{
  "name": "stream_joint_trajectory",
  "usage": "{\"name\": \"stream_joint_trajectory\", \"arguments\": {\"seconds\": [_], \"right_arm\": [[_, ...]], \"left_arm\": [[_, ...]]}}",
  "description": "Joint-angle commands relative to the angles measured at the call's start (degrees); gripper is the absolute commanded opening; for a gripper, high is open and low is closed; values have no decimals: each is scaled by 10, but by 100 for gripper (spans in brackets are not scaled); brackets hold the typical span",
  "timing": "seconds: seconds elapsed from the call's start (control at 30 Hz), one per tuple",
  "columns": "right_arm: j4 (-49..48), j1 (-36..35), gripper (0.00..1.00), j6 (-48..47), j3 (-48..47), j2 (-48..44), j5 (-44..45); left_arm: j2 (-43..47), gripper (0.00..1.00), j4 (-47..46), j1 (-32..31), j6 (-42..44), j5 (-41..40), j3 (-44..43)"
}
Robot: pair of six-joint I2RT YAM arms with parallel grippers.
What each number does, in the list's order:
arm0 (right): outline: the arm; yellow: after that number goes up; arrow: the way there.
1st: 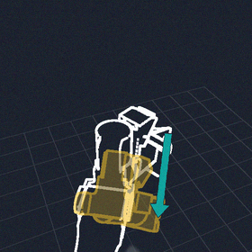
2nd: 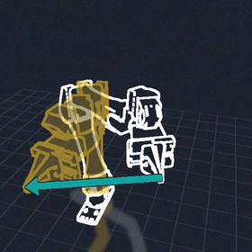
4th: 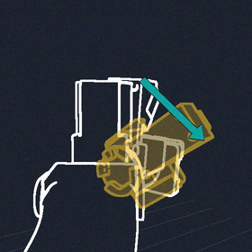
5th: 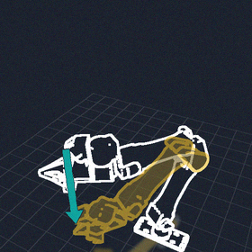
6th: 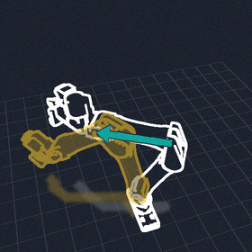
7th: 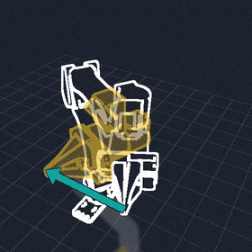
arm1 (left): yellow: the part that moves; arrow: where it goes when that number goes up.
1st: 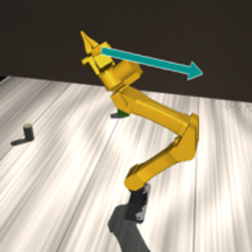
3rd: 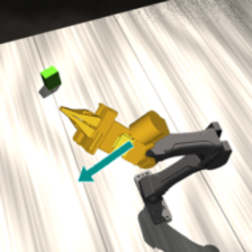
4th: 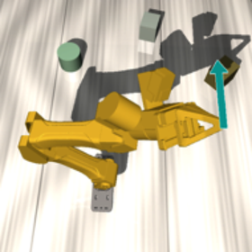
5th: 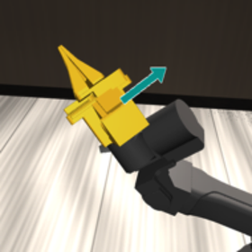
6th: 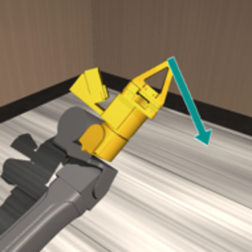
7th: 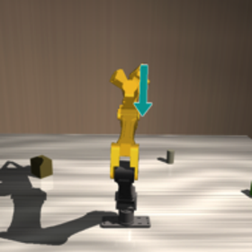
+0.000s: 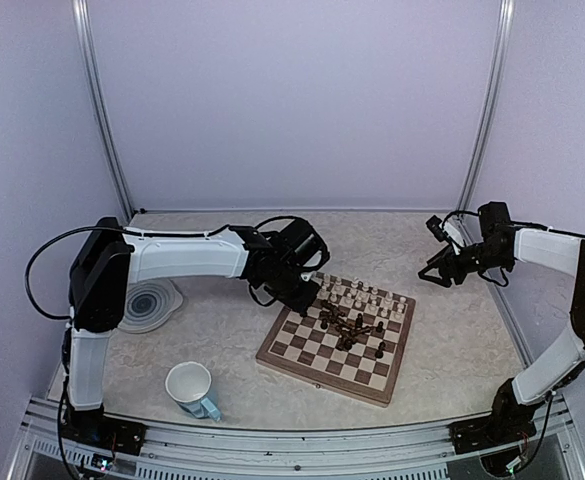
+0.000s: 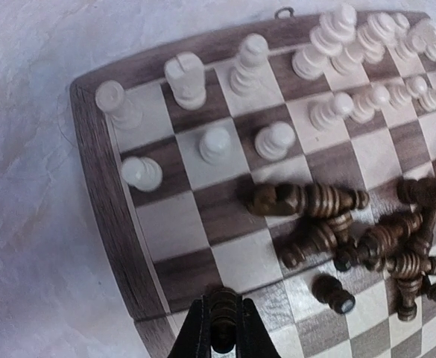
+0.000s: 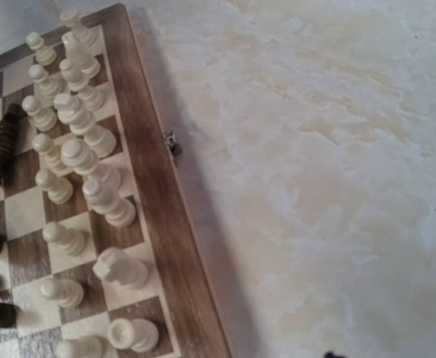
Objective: Set up the chess pieces on the board
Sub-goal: Pick up the bishop from the chessboard, then place the bishop on f8.
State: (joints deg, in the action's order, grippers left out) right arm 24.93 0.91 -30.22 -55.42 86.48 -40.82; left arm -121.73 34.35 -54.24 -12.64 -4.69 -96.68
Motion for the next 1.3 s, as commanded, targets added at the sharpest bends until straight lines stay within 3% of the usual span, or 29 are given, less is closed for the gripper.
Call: {"name": "stream_joint_trajectory", "arguments": {"seconds": [0.0, 0.4, 1.13, 1.27], "right_arm": [[-4, 3, 60, -4, 6, 7, 0], [-4, -2, 60, -6, 5, 15, 4], [-1, -3, 62, -10, 6, 4, 3], [0, -4, 62, -11, 6, 4, 2]], "left_arm": [[69, 0, 41, -45, -4, -31, 40], [96, 0, 50, -125, -40, -17, 99], [65, 0, 51, -137, -50, -33, 88], [64, 12, 54, -139, -51, -40, 87]]}}
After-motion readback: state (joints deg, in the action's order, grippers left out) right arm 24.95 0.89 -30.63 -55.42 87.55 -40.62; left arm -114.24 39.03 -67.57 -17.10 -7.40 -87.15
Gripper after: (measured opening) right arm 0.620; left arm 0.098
